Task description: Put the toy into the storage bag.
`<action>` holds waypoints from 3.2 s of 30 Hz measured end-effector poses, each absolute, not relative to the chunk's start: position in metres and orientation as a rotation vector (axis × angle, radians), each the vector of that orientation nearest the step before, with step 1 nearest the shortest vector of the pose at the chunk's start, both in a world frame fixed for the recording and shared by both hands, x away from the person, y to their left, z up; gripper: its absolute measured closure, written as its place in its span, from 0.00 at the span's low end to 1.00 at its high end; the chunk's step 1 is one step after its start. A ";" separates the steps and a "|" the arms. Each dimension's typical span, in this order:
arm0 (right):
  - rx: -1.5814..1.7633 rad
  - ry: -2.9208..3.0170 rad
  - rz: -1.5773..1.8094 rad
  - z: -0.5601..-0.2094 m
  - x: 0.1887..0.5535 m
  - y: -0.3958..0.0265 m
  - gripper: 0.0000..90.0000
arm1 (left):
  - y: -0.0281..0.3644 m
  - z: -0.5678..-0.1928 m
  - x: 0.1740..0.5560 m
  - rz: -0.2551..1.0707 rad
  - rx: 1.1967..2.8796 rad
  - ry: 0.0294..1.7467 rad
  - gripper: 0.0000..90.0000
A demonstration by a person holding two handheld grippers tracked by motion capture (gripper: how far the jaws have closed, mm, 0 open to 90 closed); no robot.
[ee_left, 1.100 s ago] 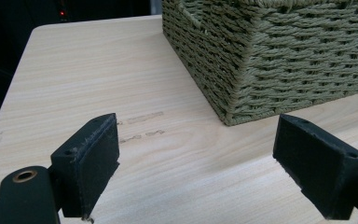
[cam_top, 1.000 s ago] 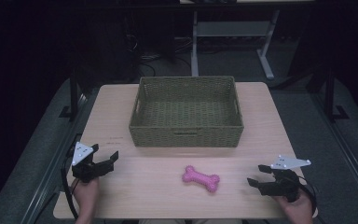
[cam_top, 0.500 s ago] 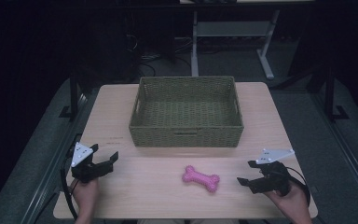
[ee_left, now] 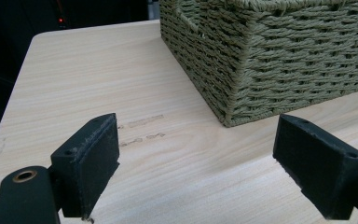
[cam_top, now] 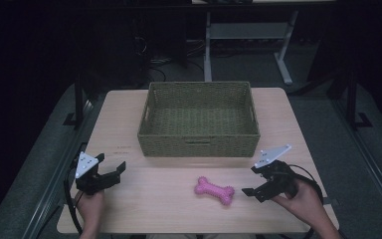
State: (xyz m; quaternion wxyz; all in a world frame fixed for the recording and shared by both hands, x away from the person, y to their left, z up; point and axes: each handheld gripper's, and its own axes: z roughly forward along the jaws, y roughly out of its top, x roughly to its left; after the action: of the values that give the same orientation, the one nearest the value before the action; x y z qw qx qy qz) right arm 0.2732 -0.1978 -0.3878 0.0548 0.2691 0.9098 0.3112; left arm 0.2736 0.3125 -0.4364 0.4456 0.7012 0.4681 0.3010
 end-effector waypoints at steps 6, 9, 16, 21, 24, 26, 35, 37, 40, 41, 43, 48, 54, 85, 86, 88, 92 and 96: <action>0.762 2.809 0.901 -0.384 0.281 -0.183 0.21 | 0.311 -0.437 0.274 0.744 1.744 1.156 0.15; 0.721 2.829 0.885 -0.384 0.284 -0.176 0.20 | 0.311 -0.437 0.274 0.749 1.746 1.153 0.15; 0.662 2.884 0.864 -0.383 0.288 -0.159 0.20 | 0.312 -0.437 0.274 0.746 1.739 1.155 0.15; 0.609 2.917 0.841 -0.382 0.293 -0.146 0.19 | 0.312 -0.437 0.274 0.745 1.735 1.158 0.15; 0.593 2.931 0.827 -0.381 0.294 -0.139 0.19 | 0.313 -0.437 0.274 0.746 1.732 1.159 0.15; 0.576 2.943 0.821 -0.380 0.296 -0.135 0.19 | 0.312 -0.437 0.274 0.748 1.734 1.158 0.15; 0.546 2.990 0.739 -0.390 0.303 -0.113 0.22 | 0.313 -0.437 0.274 0.748 1.736 1.158 0.15; 0.538 3.001 0.715 -0.393 0.304 -0.108 0.22 | 0.313 -0.437 0.274 0.743 1.736 1.158 0.15; 0.530 3.019 0.690 -0.397 0.306 -0.102 0.24 | 0.313 -0.437 0.274 0.745 1.735 1.159 0.15; 0.530 3.023 0.684 -0.398 0.307 -0.101 0.24 | 0.313 -0.437 0.274 0.745 1.735 1.155 0.15; 0.528 3.029 0.673 -0.400 0.308 -0.098 0.26 | 0.312 -0.437 0.274 0.747 1.736 1.155 0.15; 0.525 3.046 0.640 -0.406 0.311 -0.092 0.32 | 0.313 -0.437 0.274 0.746 1.734 1.160 0.15; 0.517 3.070 0.587 -0.415 0.311 -0.083 0.37 | 0.313 -0.438 0.274 0.742 1.735 1.157 0.15; 0.426 3.100 0.440 -0.434 0.311 -0.071 0.63 | 0.314 -0.437 0.274 0.741 1.733 1.159 0.15; 0.412 3.100 0.444 -0.434 0.311 -0.072 0.64 | 0.313 -0.437 0.273 0.745 1.736 1.157 0.15; 0.405 3.097 0.445 -0.432 0.311 -0.073 0.64 | 0.313 -0.437 0.274 0.747 1.738 1.157 0.15; 0.416 3.109 0.511 -0.426 0.316 -0.079 0.65 | 0.314 -0.438 0.274 0.740 1.733 1.167 0.15; 0.429 3.122 0.587 -0.417 0.323 -0.089 0.65 | 0.314 -0.437 0.274 0.744 1.734 1.161 0.15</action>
State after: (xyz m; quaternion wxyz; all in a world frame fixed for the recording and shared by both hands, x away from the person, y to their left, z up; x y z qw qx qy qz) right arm 0.3234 -0.0893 -0.4171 -0.0318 0.1339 0.9734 0.1832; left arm 0.2736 0.3136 -0.4375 0.4466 0.7004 0.4688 0.3005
